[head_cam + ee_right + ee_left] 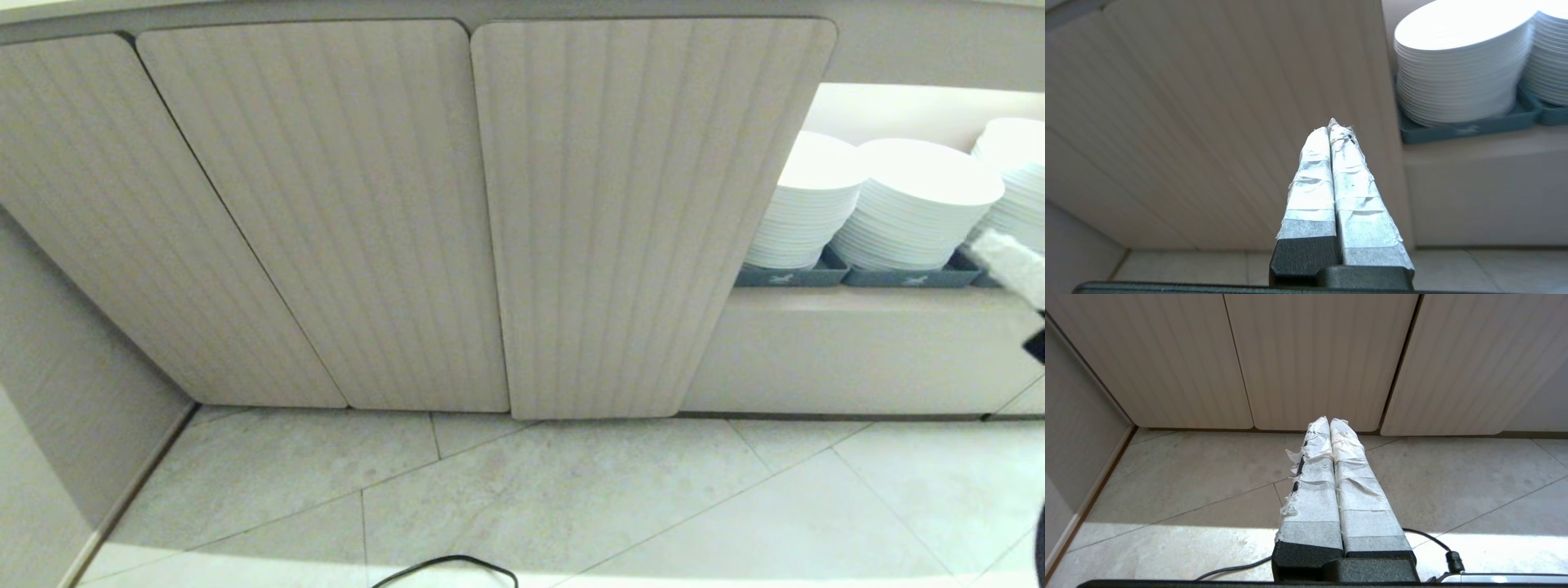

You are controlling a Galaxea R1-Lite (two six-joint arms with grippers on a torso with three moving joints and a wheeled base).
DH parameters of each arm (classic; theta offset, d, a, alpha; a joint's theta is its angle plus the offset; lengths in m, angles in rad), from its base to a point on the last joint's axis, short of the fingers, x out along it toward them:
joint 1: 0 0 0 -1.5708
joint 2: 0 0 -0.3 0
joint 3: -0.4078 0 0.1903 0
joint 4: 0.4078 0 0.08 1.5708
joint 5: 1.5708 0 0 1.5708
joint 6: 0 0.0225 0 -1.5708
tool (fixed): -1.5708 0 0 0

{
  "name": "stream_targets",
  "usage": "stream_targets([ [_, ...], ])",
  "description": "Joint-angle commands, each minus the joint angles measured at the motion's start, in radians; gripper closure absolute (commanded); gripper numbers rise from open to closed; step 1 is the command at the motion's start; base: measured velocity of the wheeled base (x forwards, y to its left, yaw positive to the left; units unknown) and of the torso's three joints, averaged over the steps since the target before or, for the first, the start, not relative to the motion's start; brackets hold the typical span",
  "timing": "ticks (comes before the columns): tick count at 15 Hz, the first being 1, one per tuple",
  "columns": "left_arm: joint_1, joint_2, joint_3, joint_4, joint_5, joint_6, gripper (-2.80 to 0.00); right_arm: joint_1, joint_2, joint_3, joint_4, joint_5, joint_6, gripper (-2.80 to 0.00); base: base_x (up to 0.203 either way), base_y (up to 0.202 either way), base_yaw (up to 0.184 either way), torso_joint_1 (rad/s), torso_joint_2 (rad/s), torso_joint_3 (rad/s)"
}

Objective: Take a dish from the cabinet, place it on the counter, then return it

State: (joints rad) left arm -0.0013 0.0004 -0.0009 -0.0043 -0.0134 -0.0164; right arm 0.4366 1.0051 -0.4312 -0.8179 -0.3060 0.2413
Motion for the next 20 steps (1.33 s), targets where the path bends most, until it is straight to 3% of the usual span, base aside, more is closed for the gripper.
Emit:
stream_targets([
  [1,0.0,0.0,-0.001,0.0,0.0,0.0,0.0,-0.005,-0.213,0.078,0.051,0.006,-0.01,0.0,0.0,0.0,0.0,0.0,0.0,0.0],
  [2,0.0,0.0,-0.001,0.0,0.0,0.0,0.0,-0.021,-0.283,0.122,0.093,0.017,-0.015,0.0,0.0,0.0,0.0,0.0,0.0,0.0],
  [4,0.0,0.0,-0.001,0.0,0.0,0.0,0.0,-0.139,-0.399,0.238,0.149,0.085,-0.021,0.0,0.0,0.0,0.0,0.0,0.0,0.0],
  [7,0.0,0.0,0.001,0.0,0.001,0.0,0.0,-0.347,-0.57,0.411,0.204,0.306,-0.032,0.0,0.0,0.0,0.0,0.0,0.0,0.0],
  [9,0.0,0.0,-0.001,0.0,0.0,0.0,0.0,-0.423,-0.641,0.427,0.388,0.362,-0.088,0.0,0.0,0.0,0.0,0.0,0.0,0.0],
  [12,0.0,0.0,0.0,0.0,0.0,0.0,0.0,-0.443,-0.794,0.431,0.608,0.371,-0.177,0.0,0.0,0.0,0.0,0.0,0.0,0.0],
  [15,0.0,0.0,-0.001,0.0,0.0,0.0,0.0,-0.442,-0.918,0.427,0.811,0.284,-0.288,0.0,0.0,0.0,0.0,0.0,0.0,0.0],
  [20,0.0,0.0,0.0,0.0,0.0,0.0,0.0,-0.437,-1.005,0.431,0.812,0.298,-0.311,0.0,0.0,0.0,0.0,0.0,0.0,0.0],
])
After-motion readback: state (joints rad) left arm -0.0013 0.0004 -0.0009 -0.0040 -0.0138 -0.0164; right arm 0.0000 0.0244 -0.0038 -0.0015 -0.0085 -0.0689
